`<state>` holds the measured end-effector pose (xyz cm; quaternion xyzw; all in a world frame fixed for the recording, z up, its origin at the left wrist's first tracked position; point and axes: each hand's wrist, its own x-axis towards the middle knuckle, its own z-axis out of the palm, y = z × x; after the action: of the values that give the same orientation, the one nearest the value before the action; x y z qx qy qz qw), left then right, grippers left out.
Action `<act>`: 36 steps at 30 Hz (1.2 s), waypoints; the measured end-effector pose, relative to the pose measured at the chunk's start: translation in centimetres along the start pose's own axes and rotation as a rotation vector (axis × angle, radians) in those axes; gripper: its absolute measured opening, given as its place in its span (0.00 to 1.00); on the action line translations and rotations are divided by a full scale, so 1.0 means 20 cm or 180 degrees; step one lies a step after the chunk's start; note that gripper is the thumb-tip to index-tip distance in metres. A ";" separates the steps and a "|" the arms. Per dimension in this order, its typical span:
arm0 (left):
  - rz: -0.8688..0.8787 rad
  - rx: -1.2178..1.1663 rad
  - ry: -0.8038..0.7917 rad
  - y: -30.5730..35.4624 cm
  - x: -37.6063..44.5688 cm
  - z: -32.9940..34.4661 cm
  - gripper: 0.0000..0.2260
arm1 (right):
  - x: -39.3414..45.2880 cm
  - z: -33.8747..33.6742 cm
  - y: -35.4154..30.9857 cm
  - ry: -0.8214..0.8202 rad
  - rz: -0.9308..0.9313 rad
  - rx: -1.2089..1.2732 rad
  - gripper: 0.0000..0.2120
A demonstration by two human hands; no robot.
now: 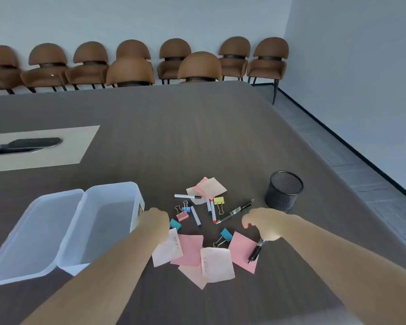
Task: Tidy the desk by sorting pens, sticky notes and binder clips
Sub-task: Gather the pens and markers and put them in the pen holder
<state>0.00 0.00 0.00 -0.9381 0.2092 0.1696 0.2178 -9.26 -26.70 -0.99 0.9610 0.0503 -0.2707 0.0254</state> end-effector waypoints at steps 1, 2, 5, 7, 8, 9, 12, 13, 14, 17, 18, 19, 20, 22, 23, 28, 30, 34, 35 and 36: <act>0.0012 0.0097 -0.0127 0.01 0.01 0.01 0.18 | 0.00 0.00 0.00 -0.0048 0.0057 -0.0146 0.25; -0.0006 0.0072 -0.0190 0.03 0.00 0.02 0.18 | 0.00 0.02 0.00 -0.0012 0.0056 -0.0292 0.24; -0.0039 -0.0091 -0.0296 0.07 0.04 0.08 0.21 | 0.02 0.05 0.01 -0.0124 0.0018 -0.0669 0.23; -0.0129 -0.0252 -0.0311 0.09 0.07 0.11 0.22 | 0.03 0.06 0.01 -0.0142 0.0000 -0.0741 0.22; -0.0205 -0.0358 -0.0248 0.09 0.08 0.12 0.23 | 0.05 0.07 0.01 -0.0121 0.0013 -0.0760 0.21; -0.0241 -0.0444 -0.0241 0.09 0.10 0.13 0.23 | 0.06 0.08 0.01 -0.0107 0.0005 -0.0763 0.20; -0.0341 -0.0745 -0.0231 0.09 0.13 0.17 0.24 | 0.11 0.09 0.02 -0.0091 -0.0022 -0.0729 0.15; -0.0374 -0.0782 -0.0215 0.09 0.14 0.18 0.23 | 0.12 0.09 0.01 -0.0093 -0.0004 -0.0728 0.14; -0.0390 -0.0758 -0.0125 0.09 0.14 0.20 0.23 | 0.13 0.09 0.01 -0.0073 0.0008 -0.0723 0.13; -0.0388 -0.0530 0.0122 0.08 0.17 0.22 0.22 | 0.16 0.08 -0.02 0.0058 0.0011 -0.0734 0.10; -0.0414 -0.0533 0.0166 0.08 0.19 0.23 0.21 | 0.17 0.08 -0.03 0.0133 0.0003 -0.0756 0.08; -0.0449 -0.0562 0.0203 0.08 0.21 0.25 0.21 | 0.18 0.09 -0.04 0.0201 -0.0004 -0.0772 0.07; -0.0482 -0.0597 0.0272 0.08 0.22 0.26 0.21 | 0.20 0.11 -0.04 0.0266 -0.0001 -0.0774 0.06; -0.0586 -0.0718 0.0469 0.09 0.24 0.29 0.22 | 0.23 0.14 -0.05 0.0426 0.0045 -0.0778 0.06; -0.0660 -0.0819 0.0577 0.10 0.24 0.32 0.22 | 0.23 0.17 -0.06 0.0536 0.0102 -0.0739 0.06; -0.0861 -0.1358 0.1173 0.14 0.17 0.39 0.17 | 0.19 0.26 -0.12 0.1319 0.0417 -0.0363 0.08; -0.0838 -0.1408 0.1480 0.14 0.12 0.40 0.17 | 0.15 0.29 -0.16 0.1483 0.0504 -0.0196 0.10; -0.0712 -0.1423 0.1866 0.15 0.05 0.39 0.20 | 0.07 0.30 -0.20 0.1522 0.0561 -0.0058 0.11; -0.0687 -0.1432 0.1957 0.15 0.05 0.39 0.18 | 0.06 0.30 -0.20 0.1534 0.0553 -0.0083 0.11; -0.0668 -0.1464 0.2011 0.15 0.05 0.38 0.15 | 0.06 0.29 -0.21 0.1555 0.0534 -0.0090 0.12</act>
<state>-2.26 0.83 -7.89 -0.9846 0.1255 -0.1079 -0.0566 -11.83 -22.84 -6.68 0.9983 -0.0212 -0.0268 0.0483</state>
